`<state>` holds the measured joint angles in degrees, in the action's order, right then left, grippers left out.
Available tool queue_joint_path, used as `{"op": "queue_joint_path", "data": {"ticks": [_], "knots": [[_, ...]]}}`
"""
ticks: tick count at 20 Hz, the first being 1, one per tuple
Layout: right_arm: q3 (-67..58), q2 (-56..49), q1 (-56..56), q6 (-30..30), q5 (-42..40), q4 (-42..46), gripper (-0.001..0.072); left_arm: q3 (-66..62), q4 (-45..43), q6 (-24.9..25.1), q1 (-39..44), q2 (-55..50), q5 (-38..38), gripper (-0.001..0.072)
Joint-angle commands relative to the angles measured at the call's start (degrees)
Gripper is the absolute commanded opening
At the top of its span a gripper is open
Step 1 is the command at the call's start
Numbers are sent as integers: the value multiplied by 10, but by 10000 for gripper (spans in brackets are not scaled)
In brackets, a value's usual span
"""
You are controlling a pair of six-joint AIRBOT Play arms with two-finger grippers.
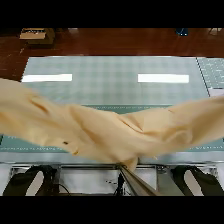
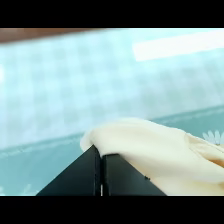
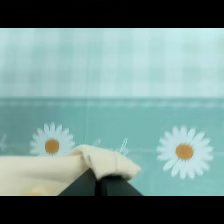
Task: Fold the shirts.
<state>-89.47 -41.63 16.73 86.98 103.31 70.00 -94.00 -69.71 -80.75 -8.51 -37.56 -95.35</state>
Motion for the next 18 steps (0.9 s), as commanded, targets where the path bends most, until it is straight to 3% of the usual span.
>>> {"op": "queue_joint_path", "data": {"ticks": [1,5,9,14,16,17,18], "knots": [[75,-89,-23,-13,-15,-8,26,176,69,44,0,-35,118,17],[80,-229,-59,-40,-185,-80,26,236,83,80,13,-151,253,17],[80,-346,-83,-40,-353,-165,26,236,87,74,15,-274,379,17],[80,-449,-105,-43,-456,-176,26,236,158,64,15,-416,390,18],[80,-468,-104,-43,-477,-173,26,236,158,27,15,-455,392,19],[80,-471,-104,-44,-478,-168,26,236,158,11,15,-469,386,123],[80,-471,-104,-51,-476,-167,26,233,157,-5,10,-478,359,469]]}}
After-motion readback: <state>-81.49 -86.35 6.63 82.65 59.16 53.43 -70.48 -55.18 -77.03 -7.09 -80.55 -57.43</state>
